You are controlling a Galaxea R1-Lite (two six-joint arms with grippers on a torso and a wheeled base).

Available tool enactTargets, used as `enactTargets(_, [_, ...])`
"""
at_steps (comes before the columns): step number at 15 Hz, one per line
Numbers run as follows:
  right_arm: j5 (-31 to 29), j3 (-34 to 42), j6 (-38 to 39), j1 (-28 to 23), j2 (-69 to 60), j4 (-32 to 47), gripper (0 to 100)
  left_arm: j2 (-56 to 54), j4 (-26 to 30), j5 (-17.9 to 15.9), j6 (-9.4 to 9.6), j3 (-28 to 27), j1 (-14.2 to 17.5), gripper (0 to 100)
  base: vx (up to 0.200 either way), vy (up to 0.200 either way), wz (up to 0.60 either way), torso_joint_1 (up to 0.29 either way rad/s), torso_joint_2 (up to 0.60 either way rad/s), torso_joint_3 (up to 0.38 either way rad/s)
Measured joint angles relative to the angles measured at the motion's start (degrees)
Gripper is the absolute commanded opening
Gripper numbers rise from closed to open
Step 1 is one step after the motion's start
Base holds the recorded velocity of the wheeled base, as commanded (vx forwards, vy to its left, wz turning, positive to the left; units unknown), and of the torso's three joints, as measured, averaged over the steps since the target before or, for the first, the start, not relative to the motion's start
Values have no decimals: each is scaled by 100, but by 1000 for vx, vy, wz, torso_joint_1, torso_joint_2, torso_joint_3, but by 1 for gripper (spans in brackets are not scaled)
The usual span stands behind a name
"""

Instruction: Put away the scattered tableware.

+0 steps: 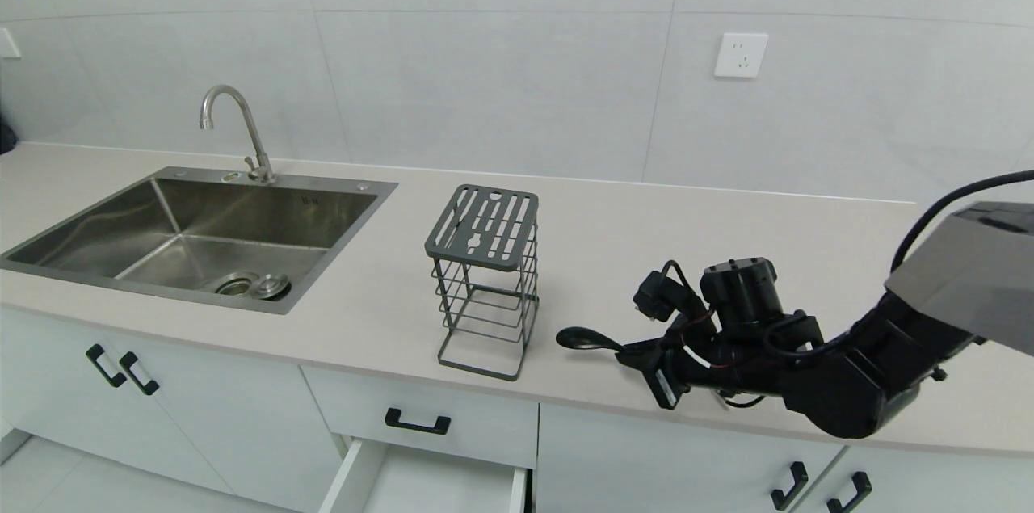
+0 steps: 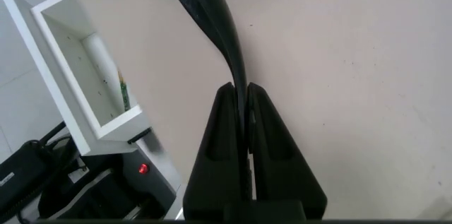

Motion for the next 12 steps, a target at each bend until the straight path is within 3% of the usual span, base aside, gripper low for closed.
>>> enactTargets(6, [-9, 929, 44, 708, -1153, -23, 0, 0, 2, -2, -2, 0, 0, 100, 0, 0, 0, 0, 0, 0])
enactTargets(12, [-132, 1228, 301, 1417, -1618, -146, 0, 0, 0, -2, -2, 0, 0, 100, 0, 0, 0, 0, 0, 0])
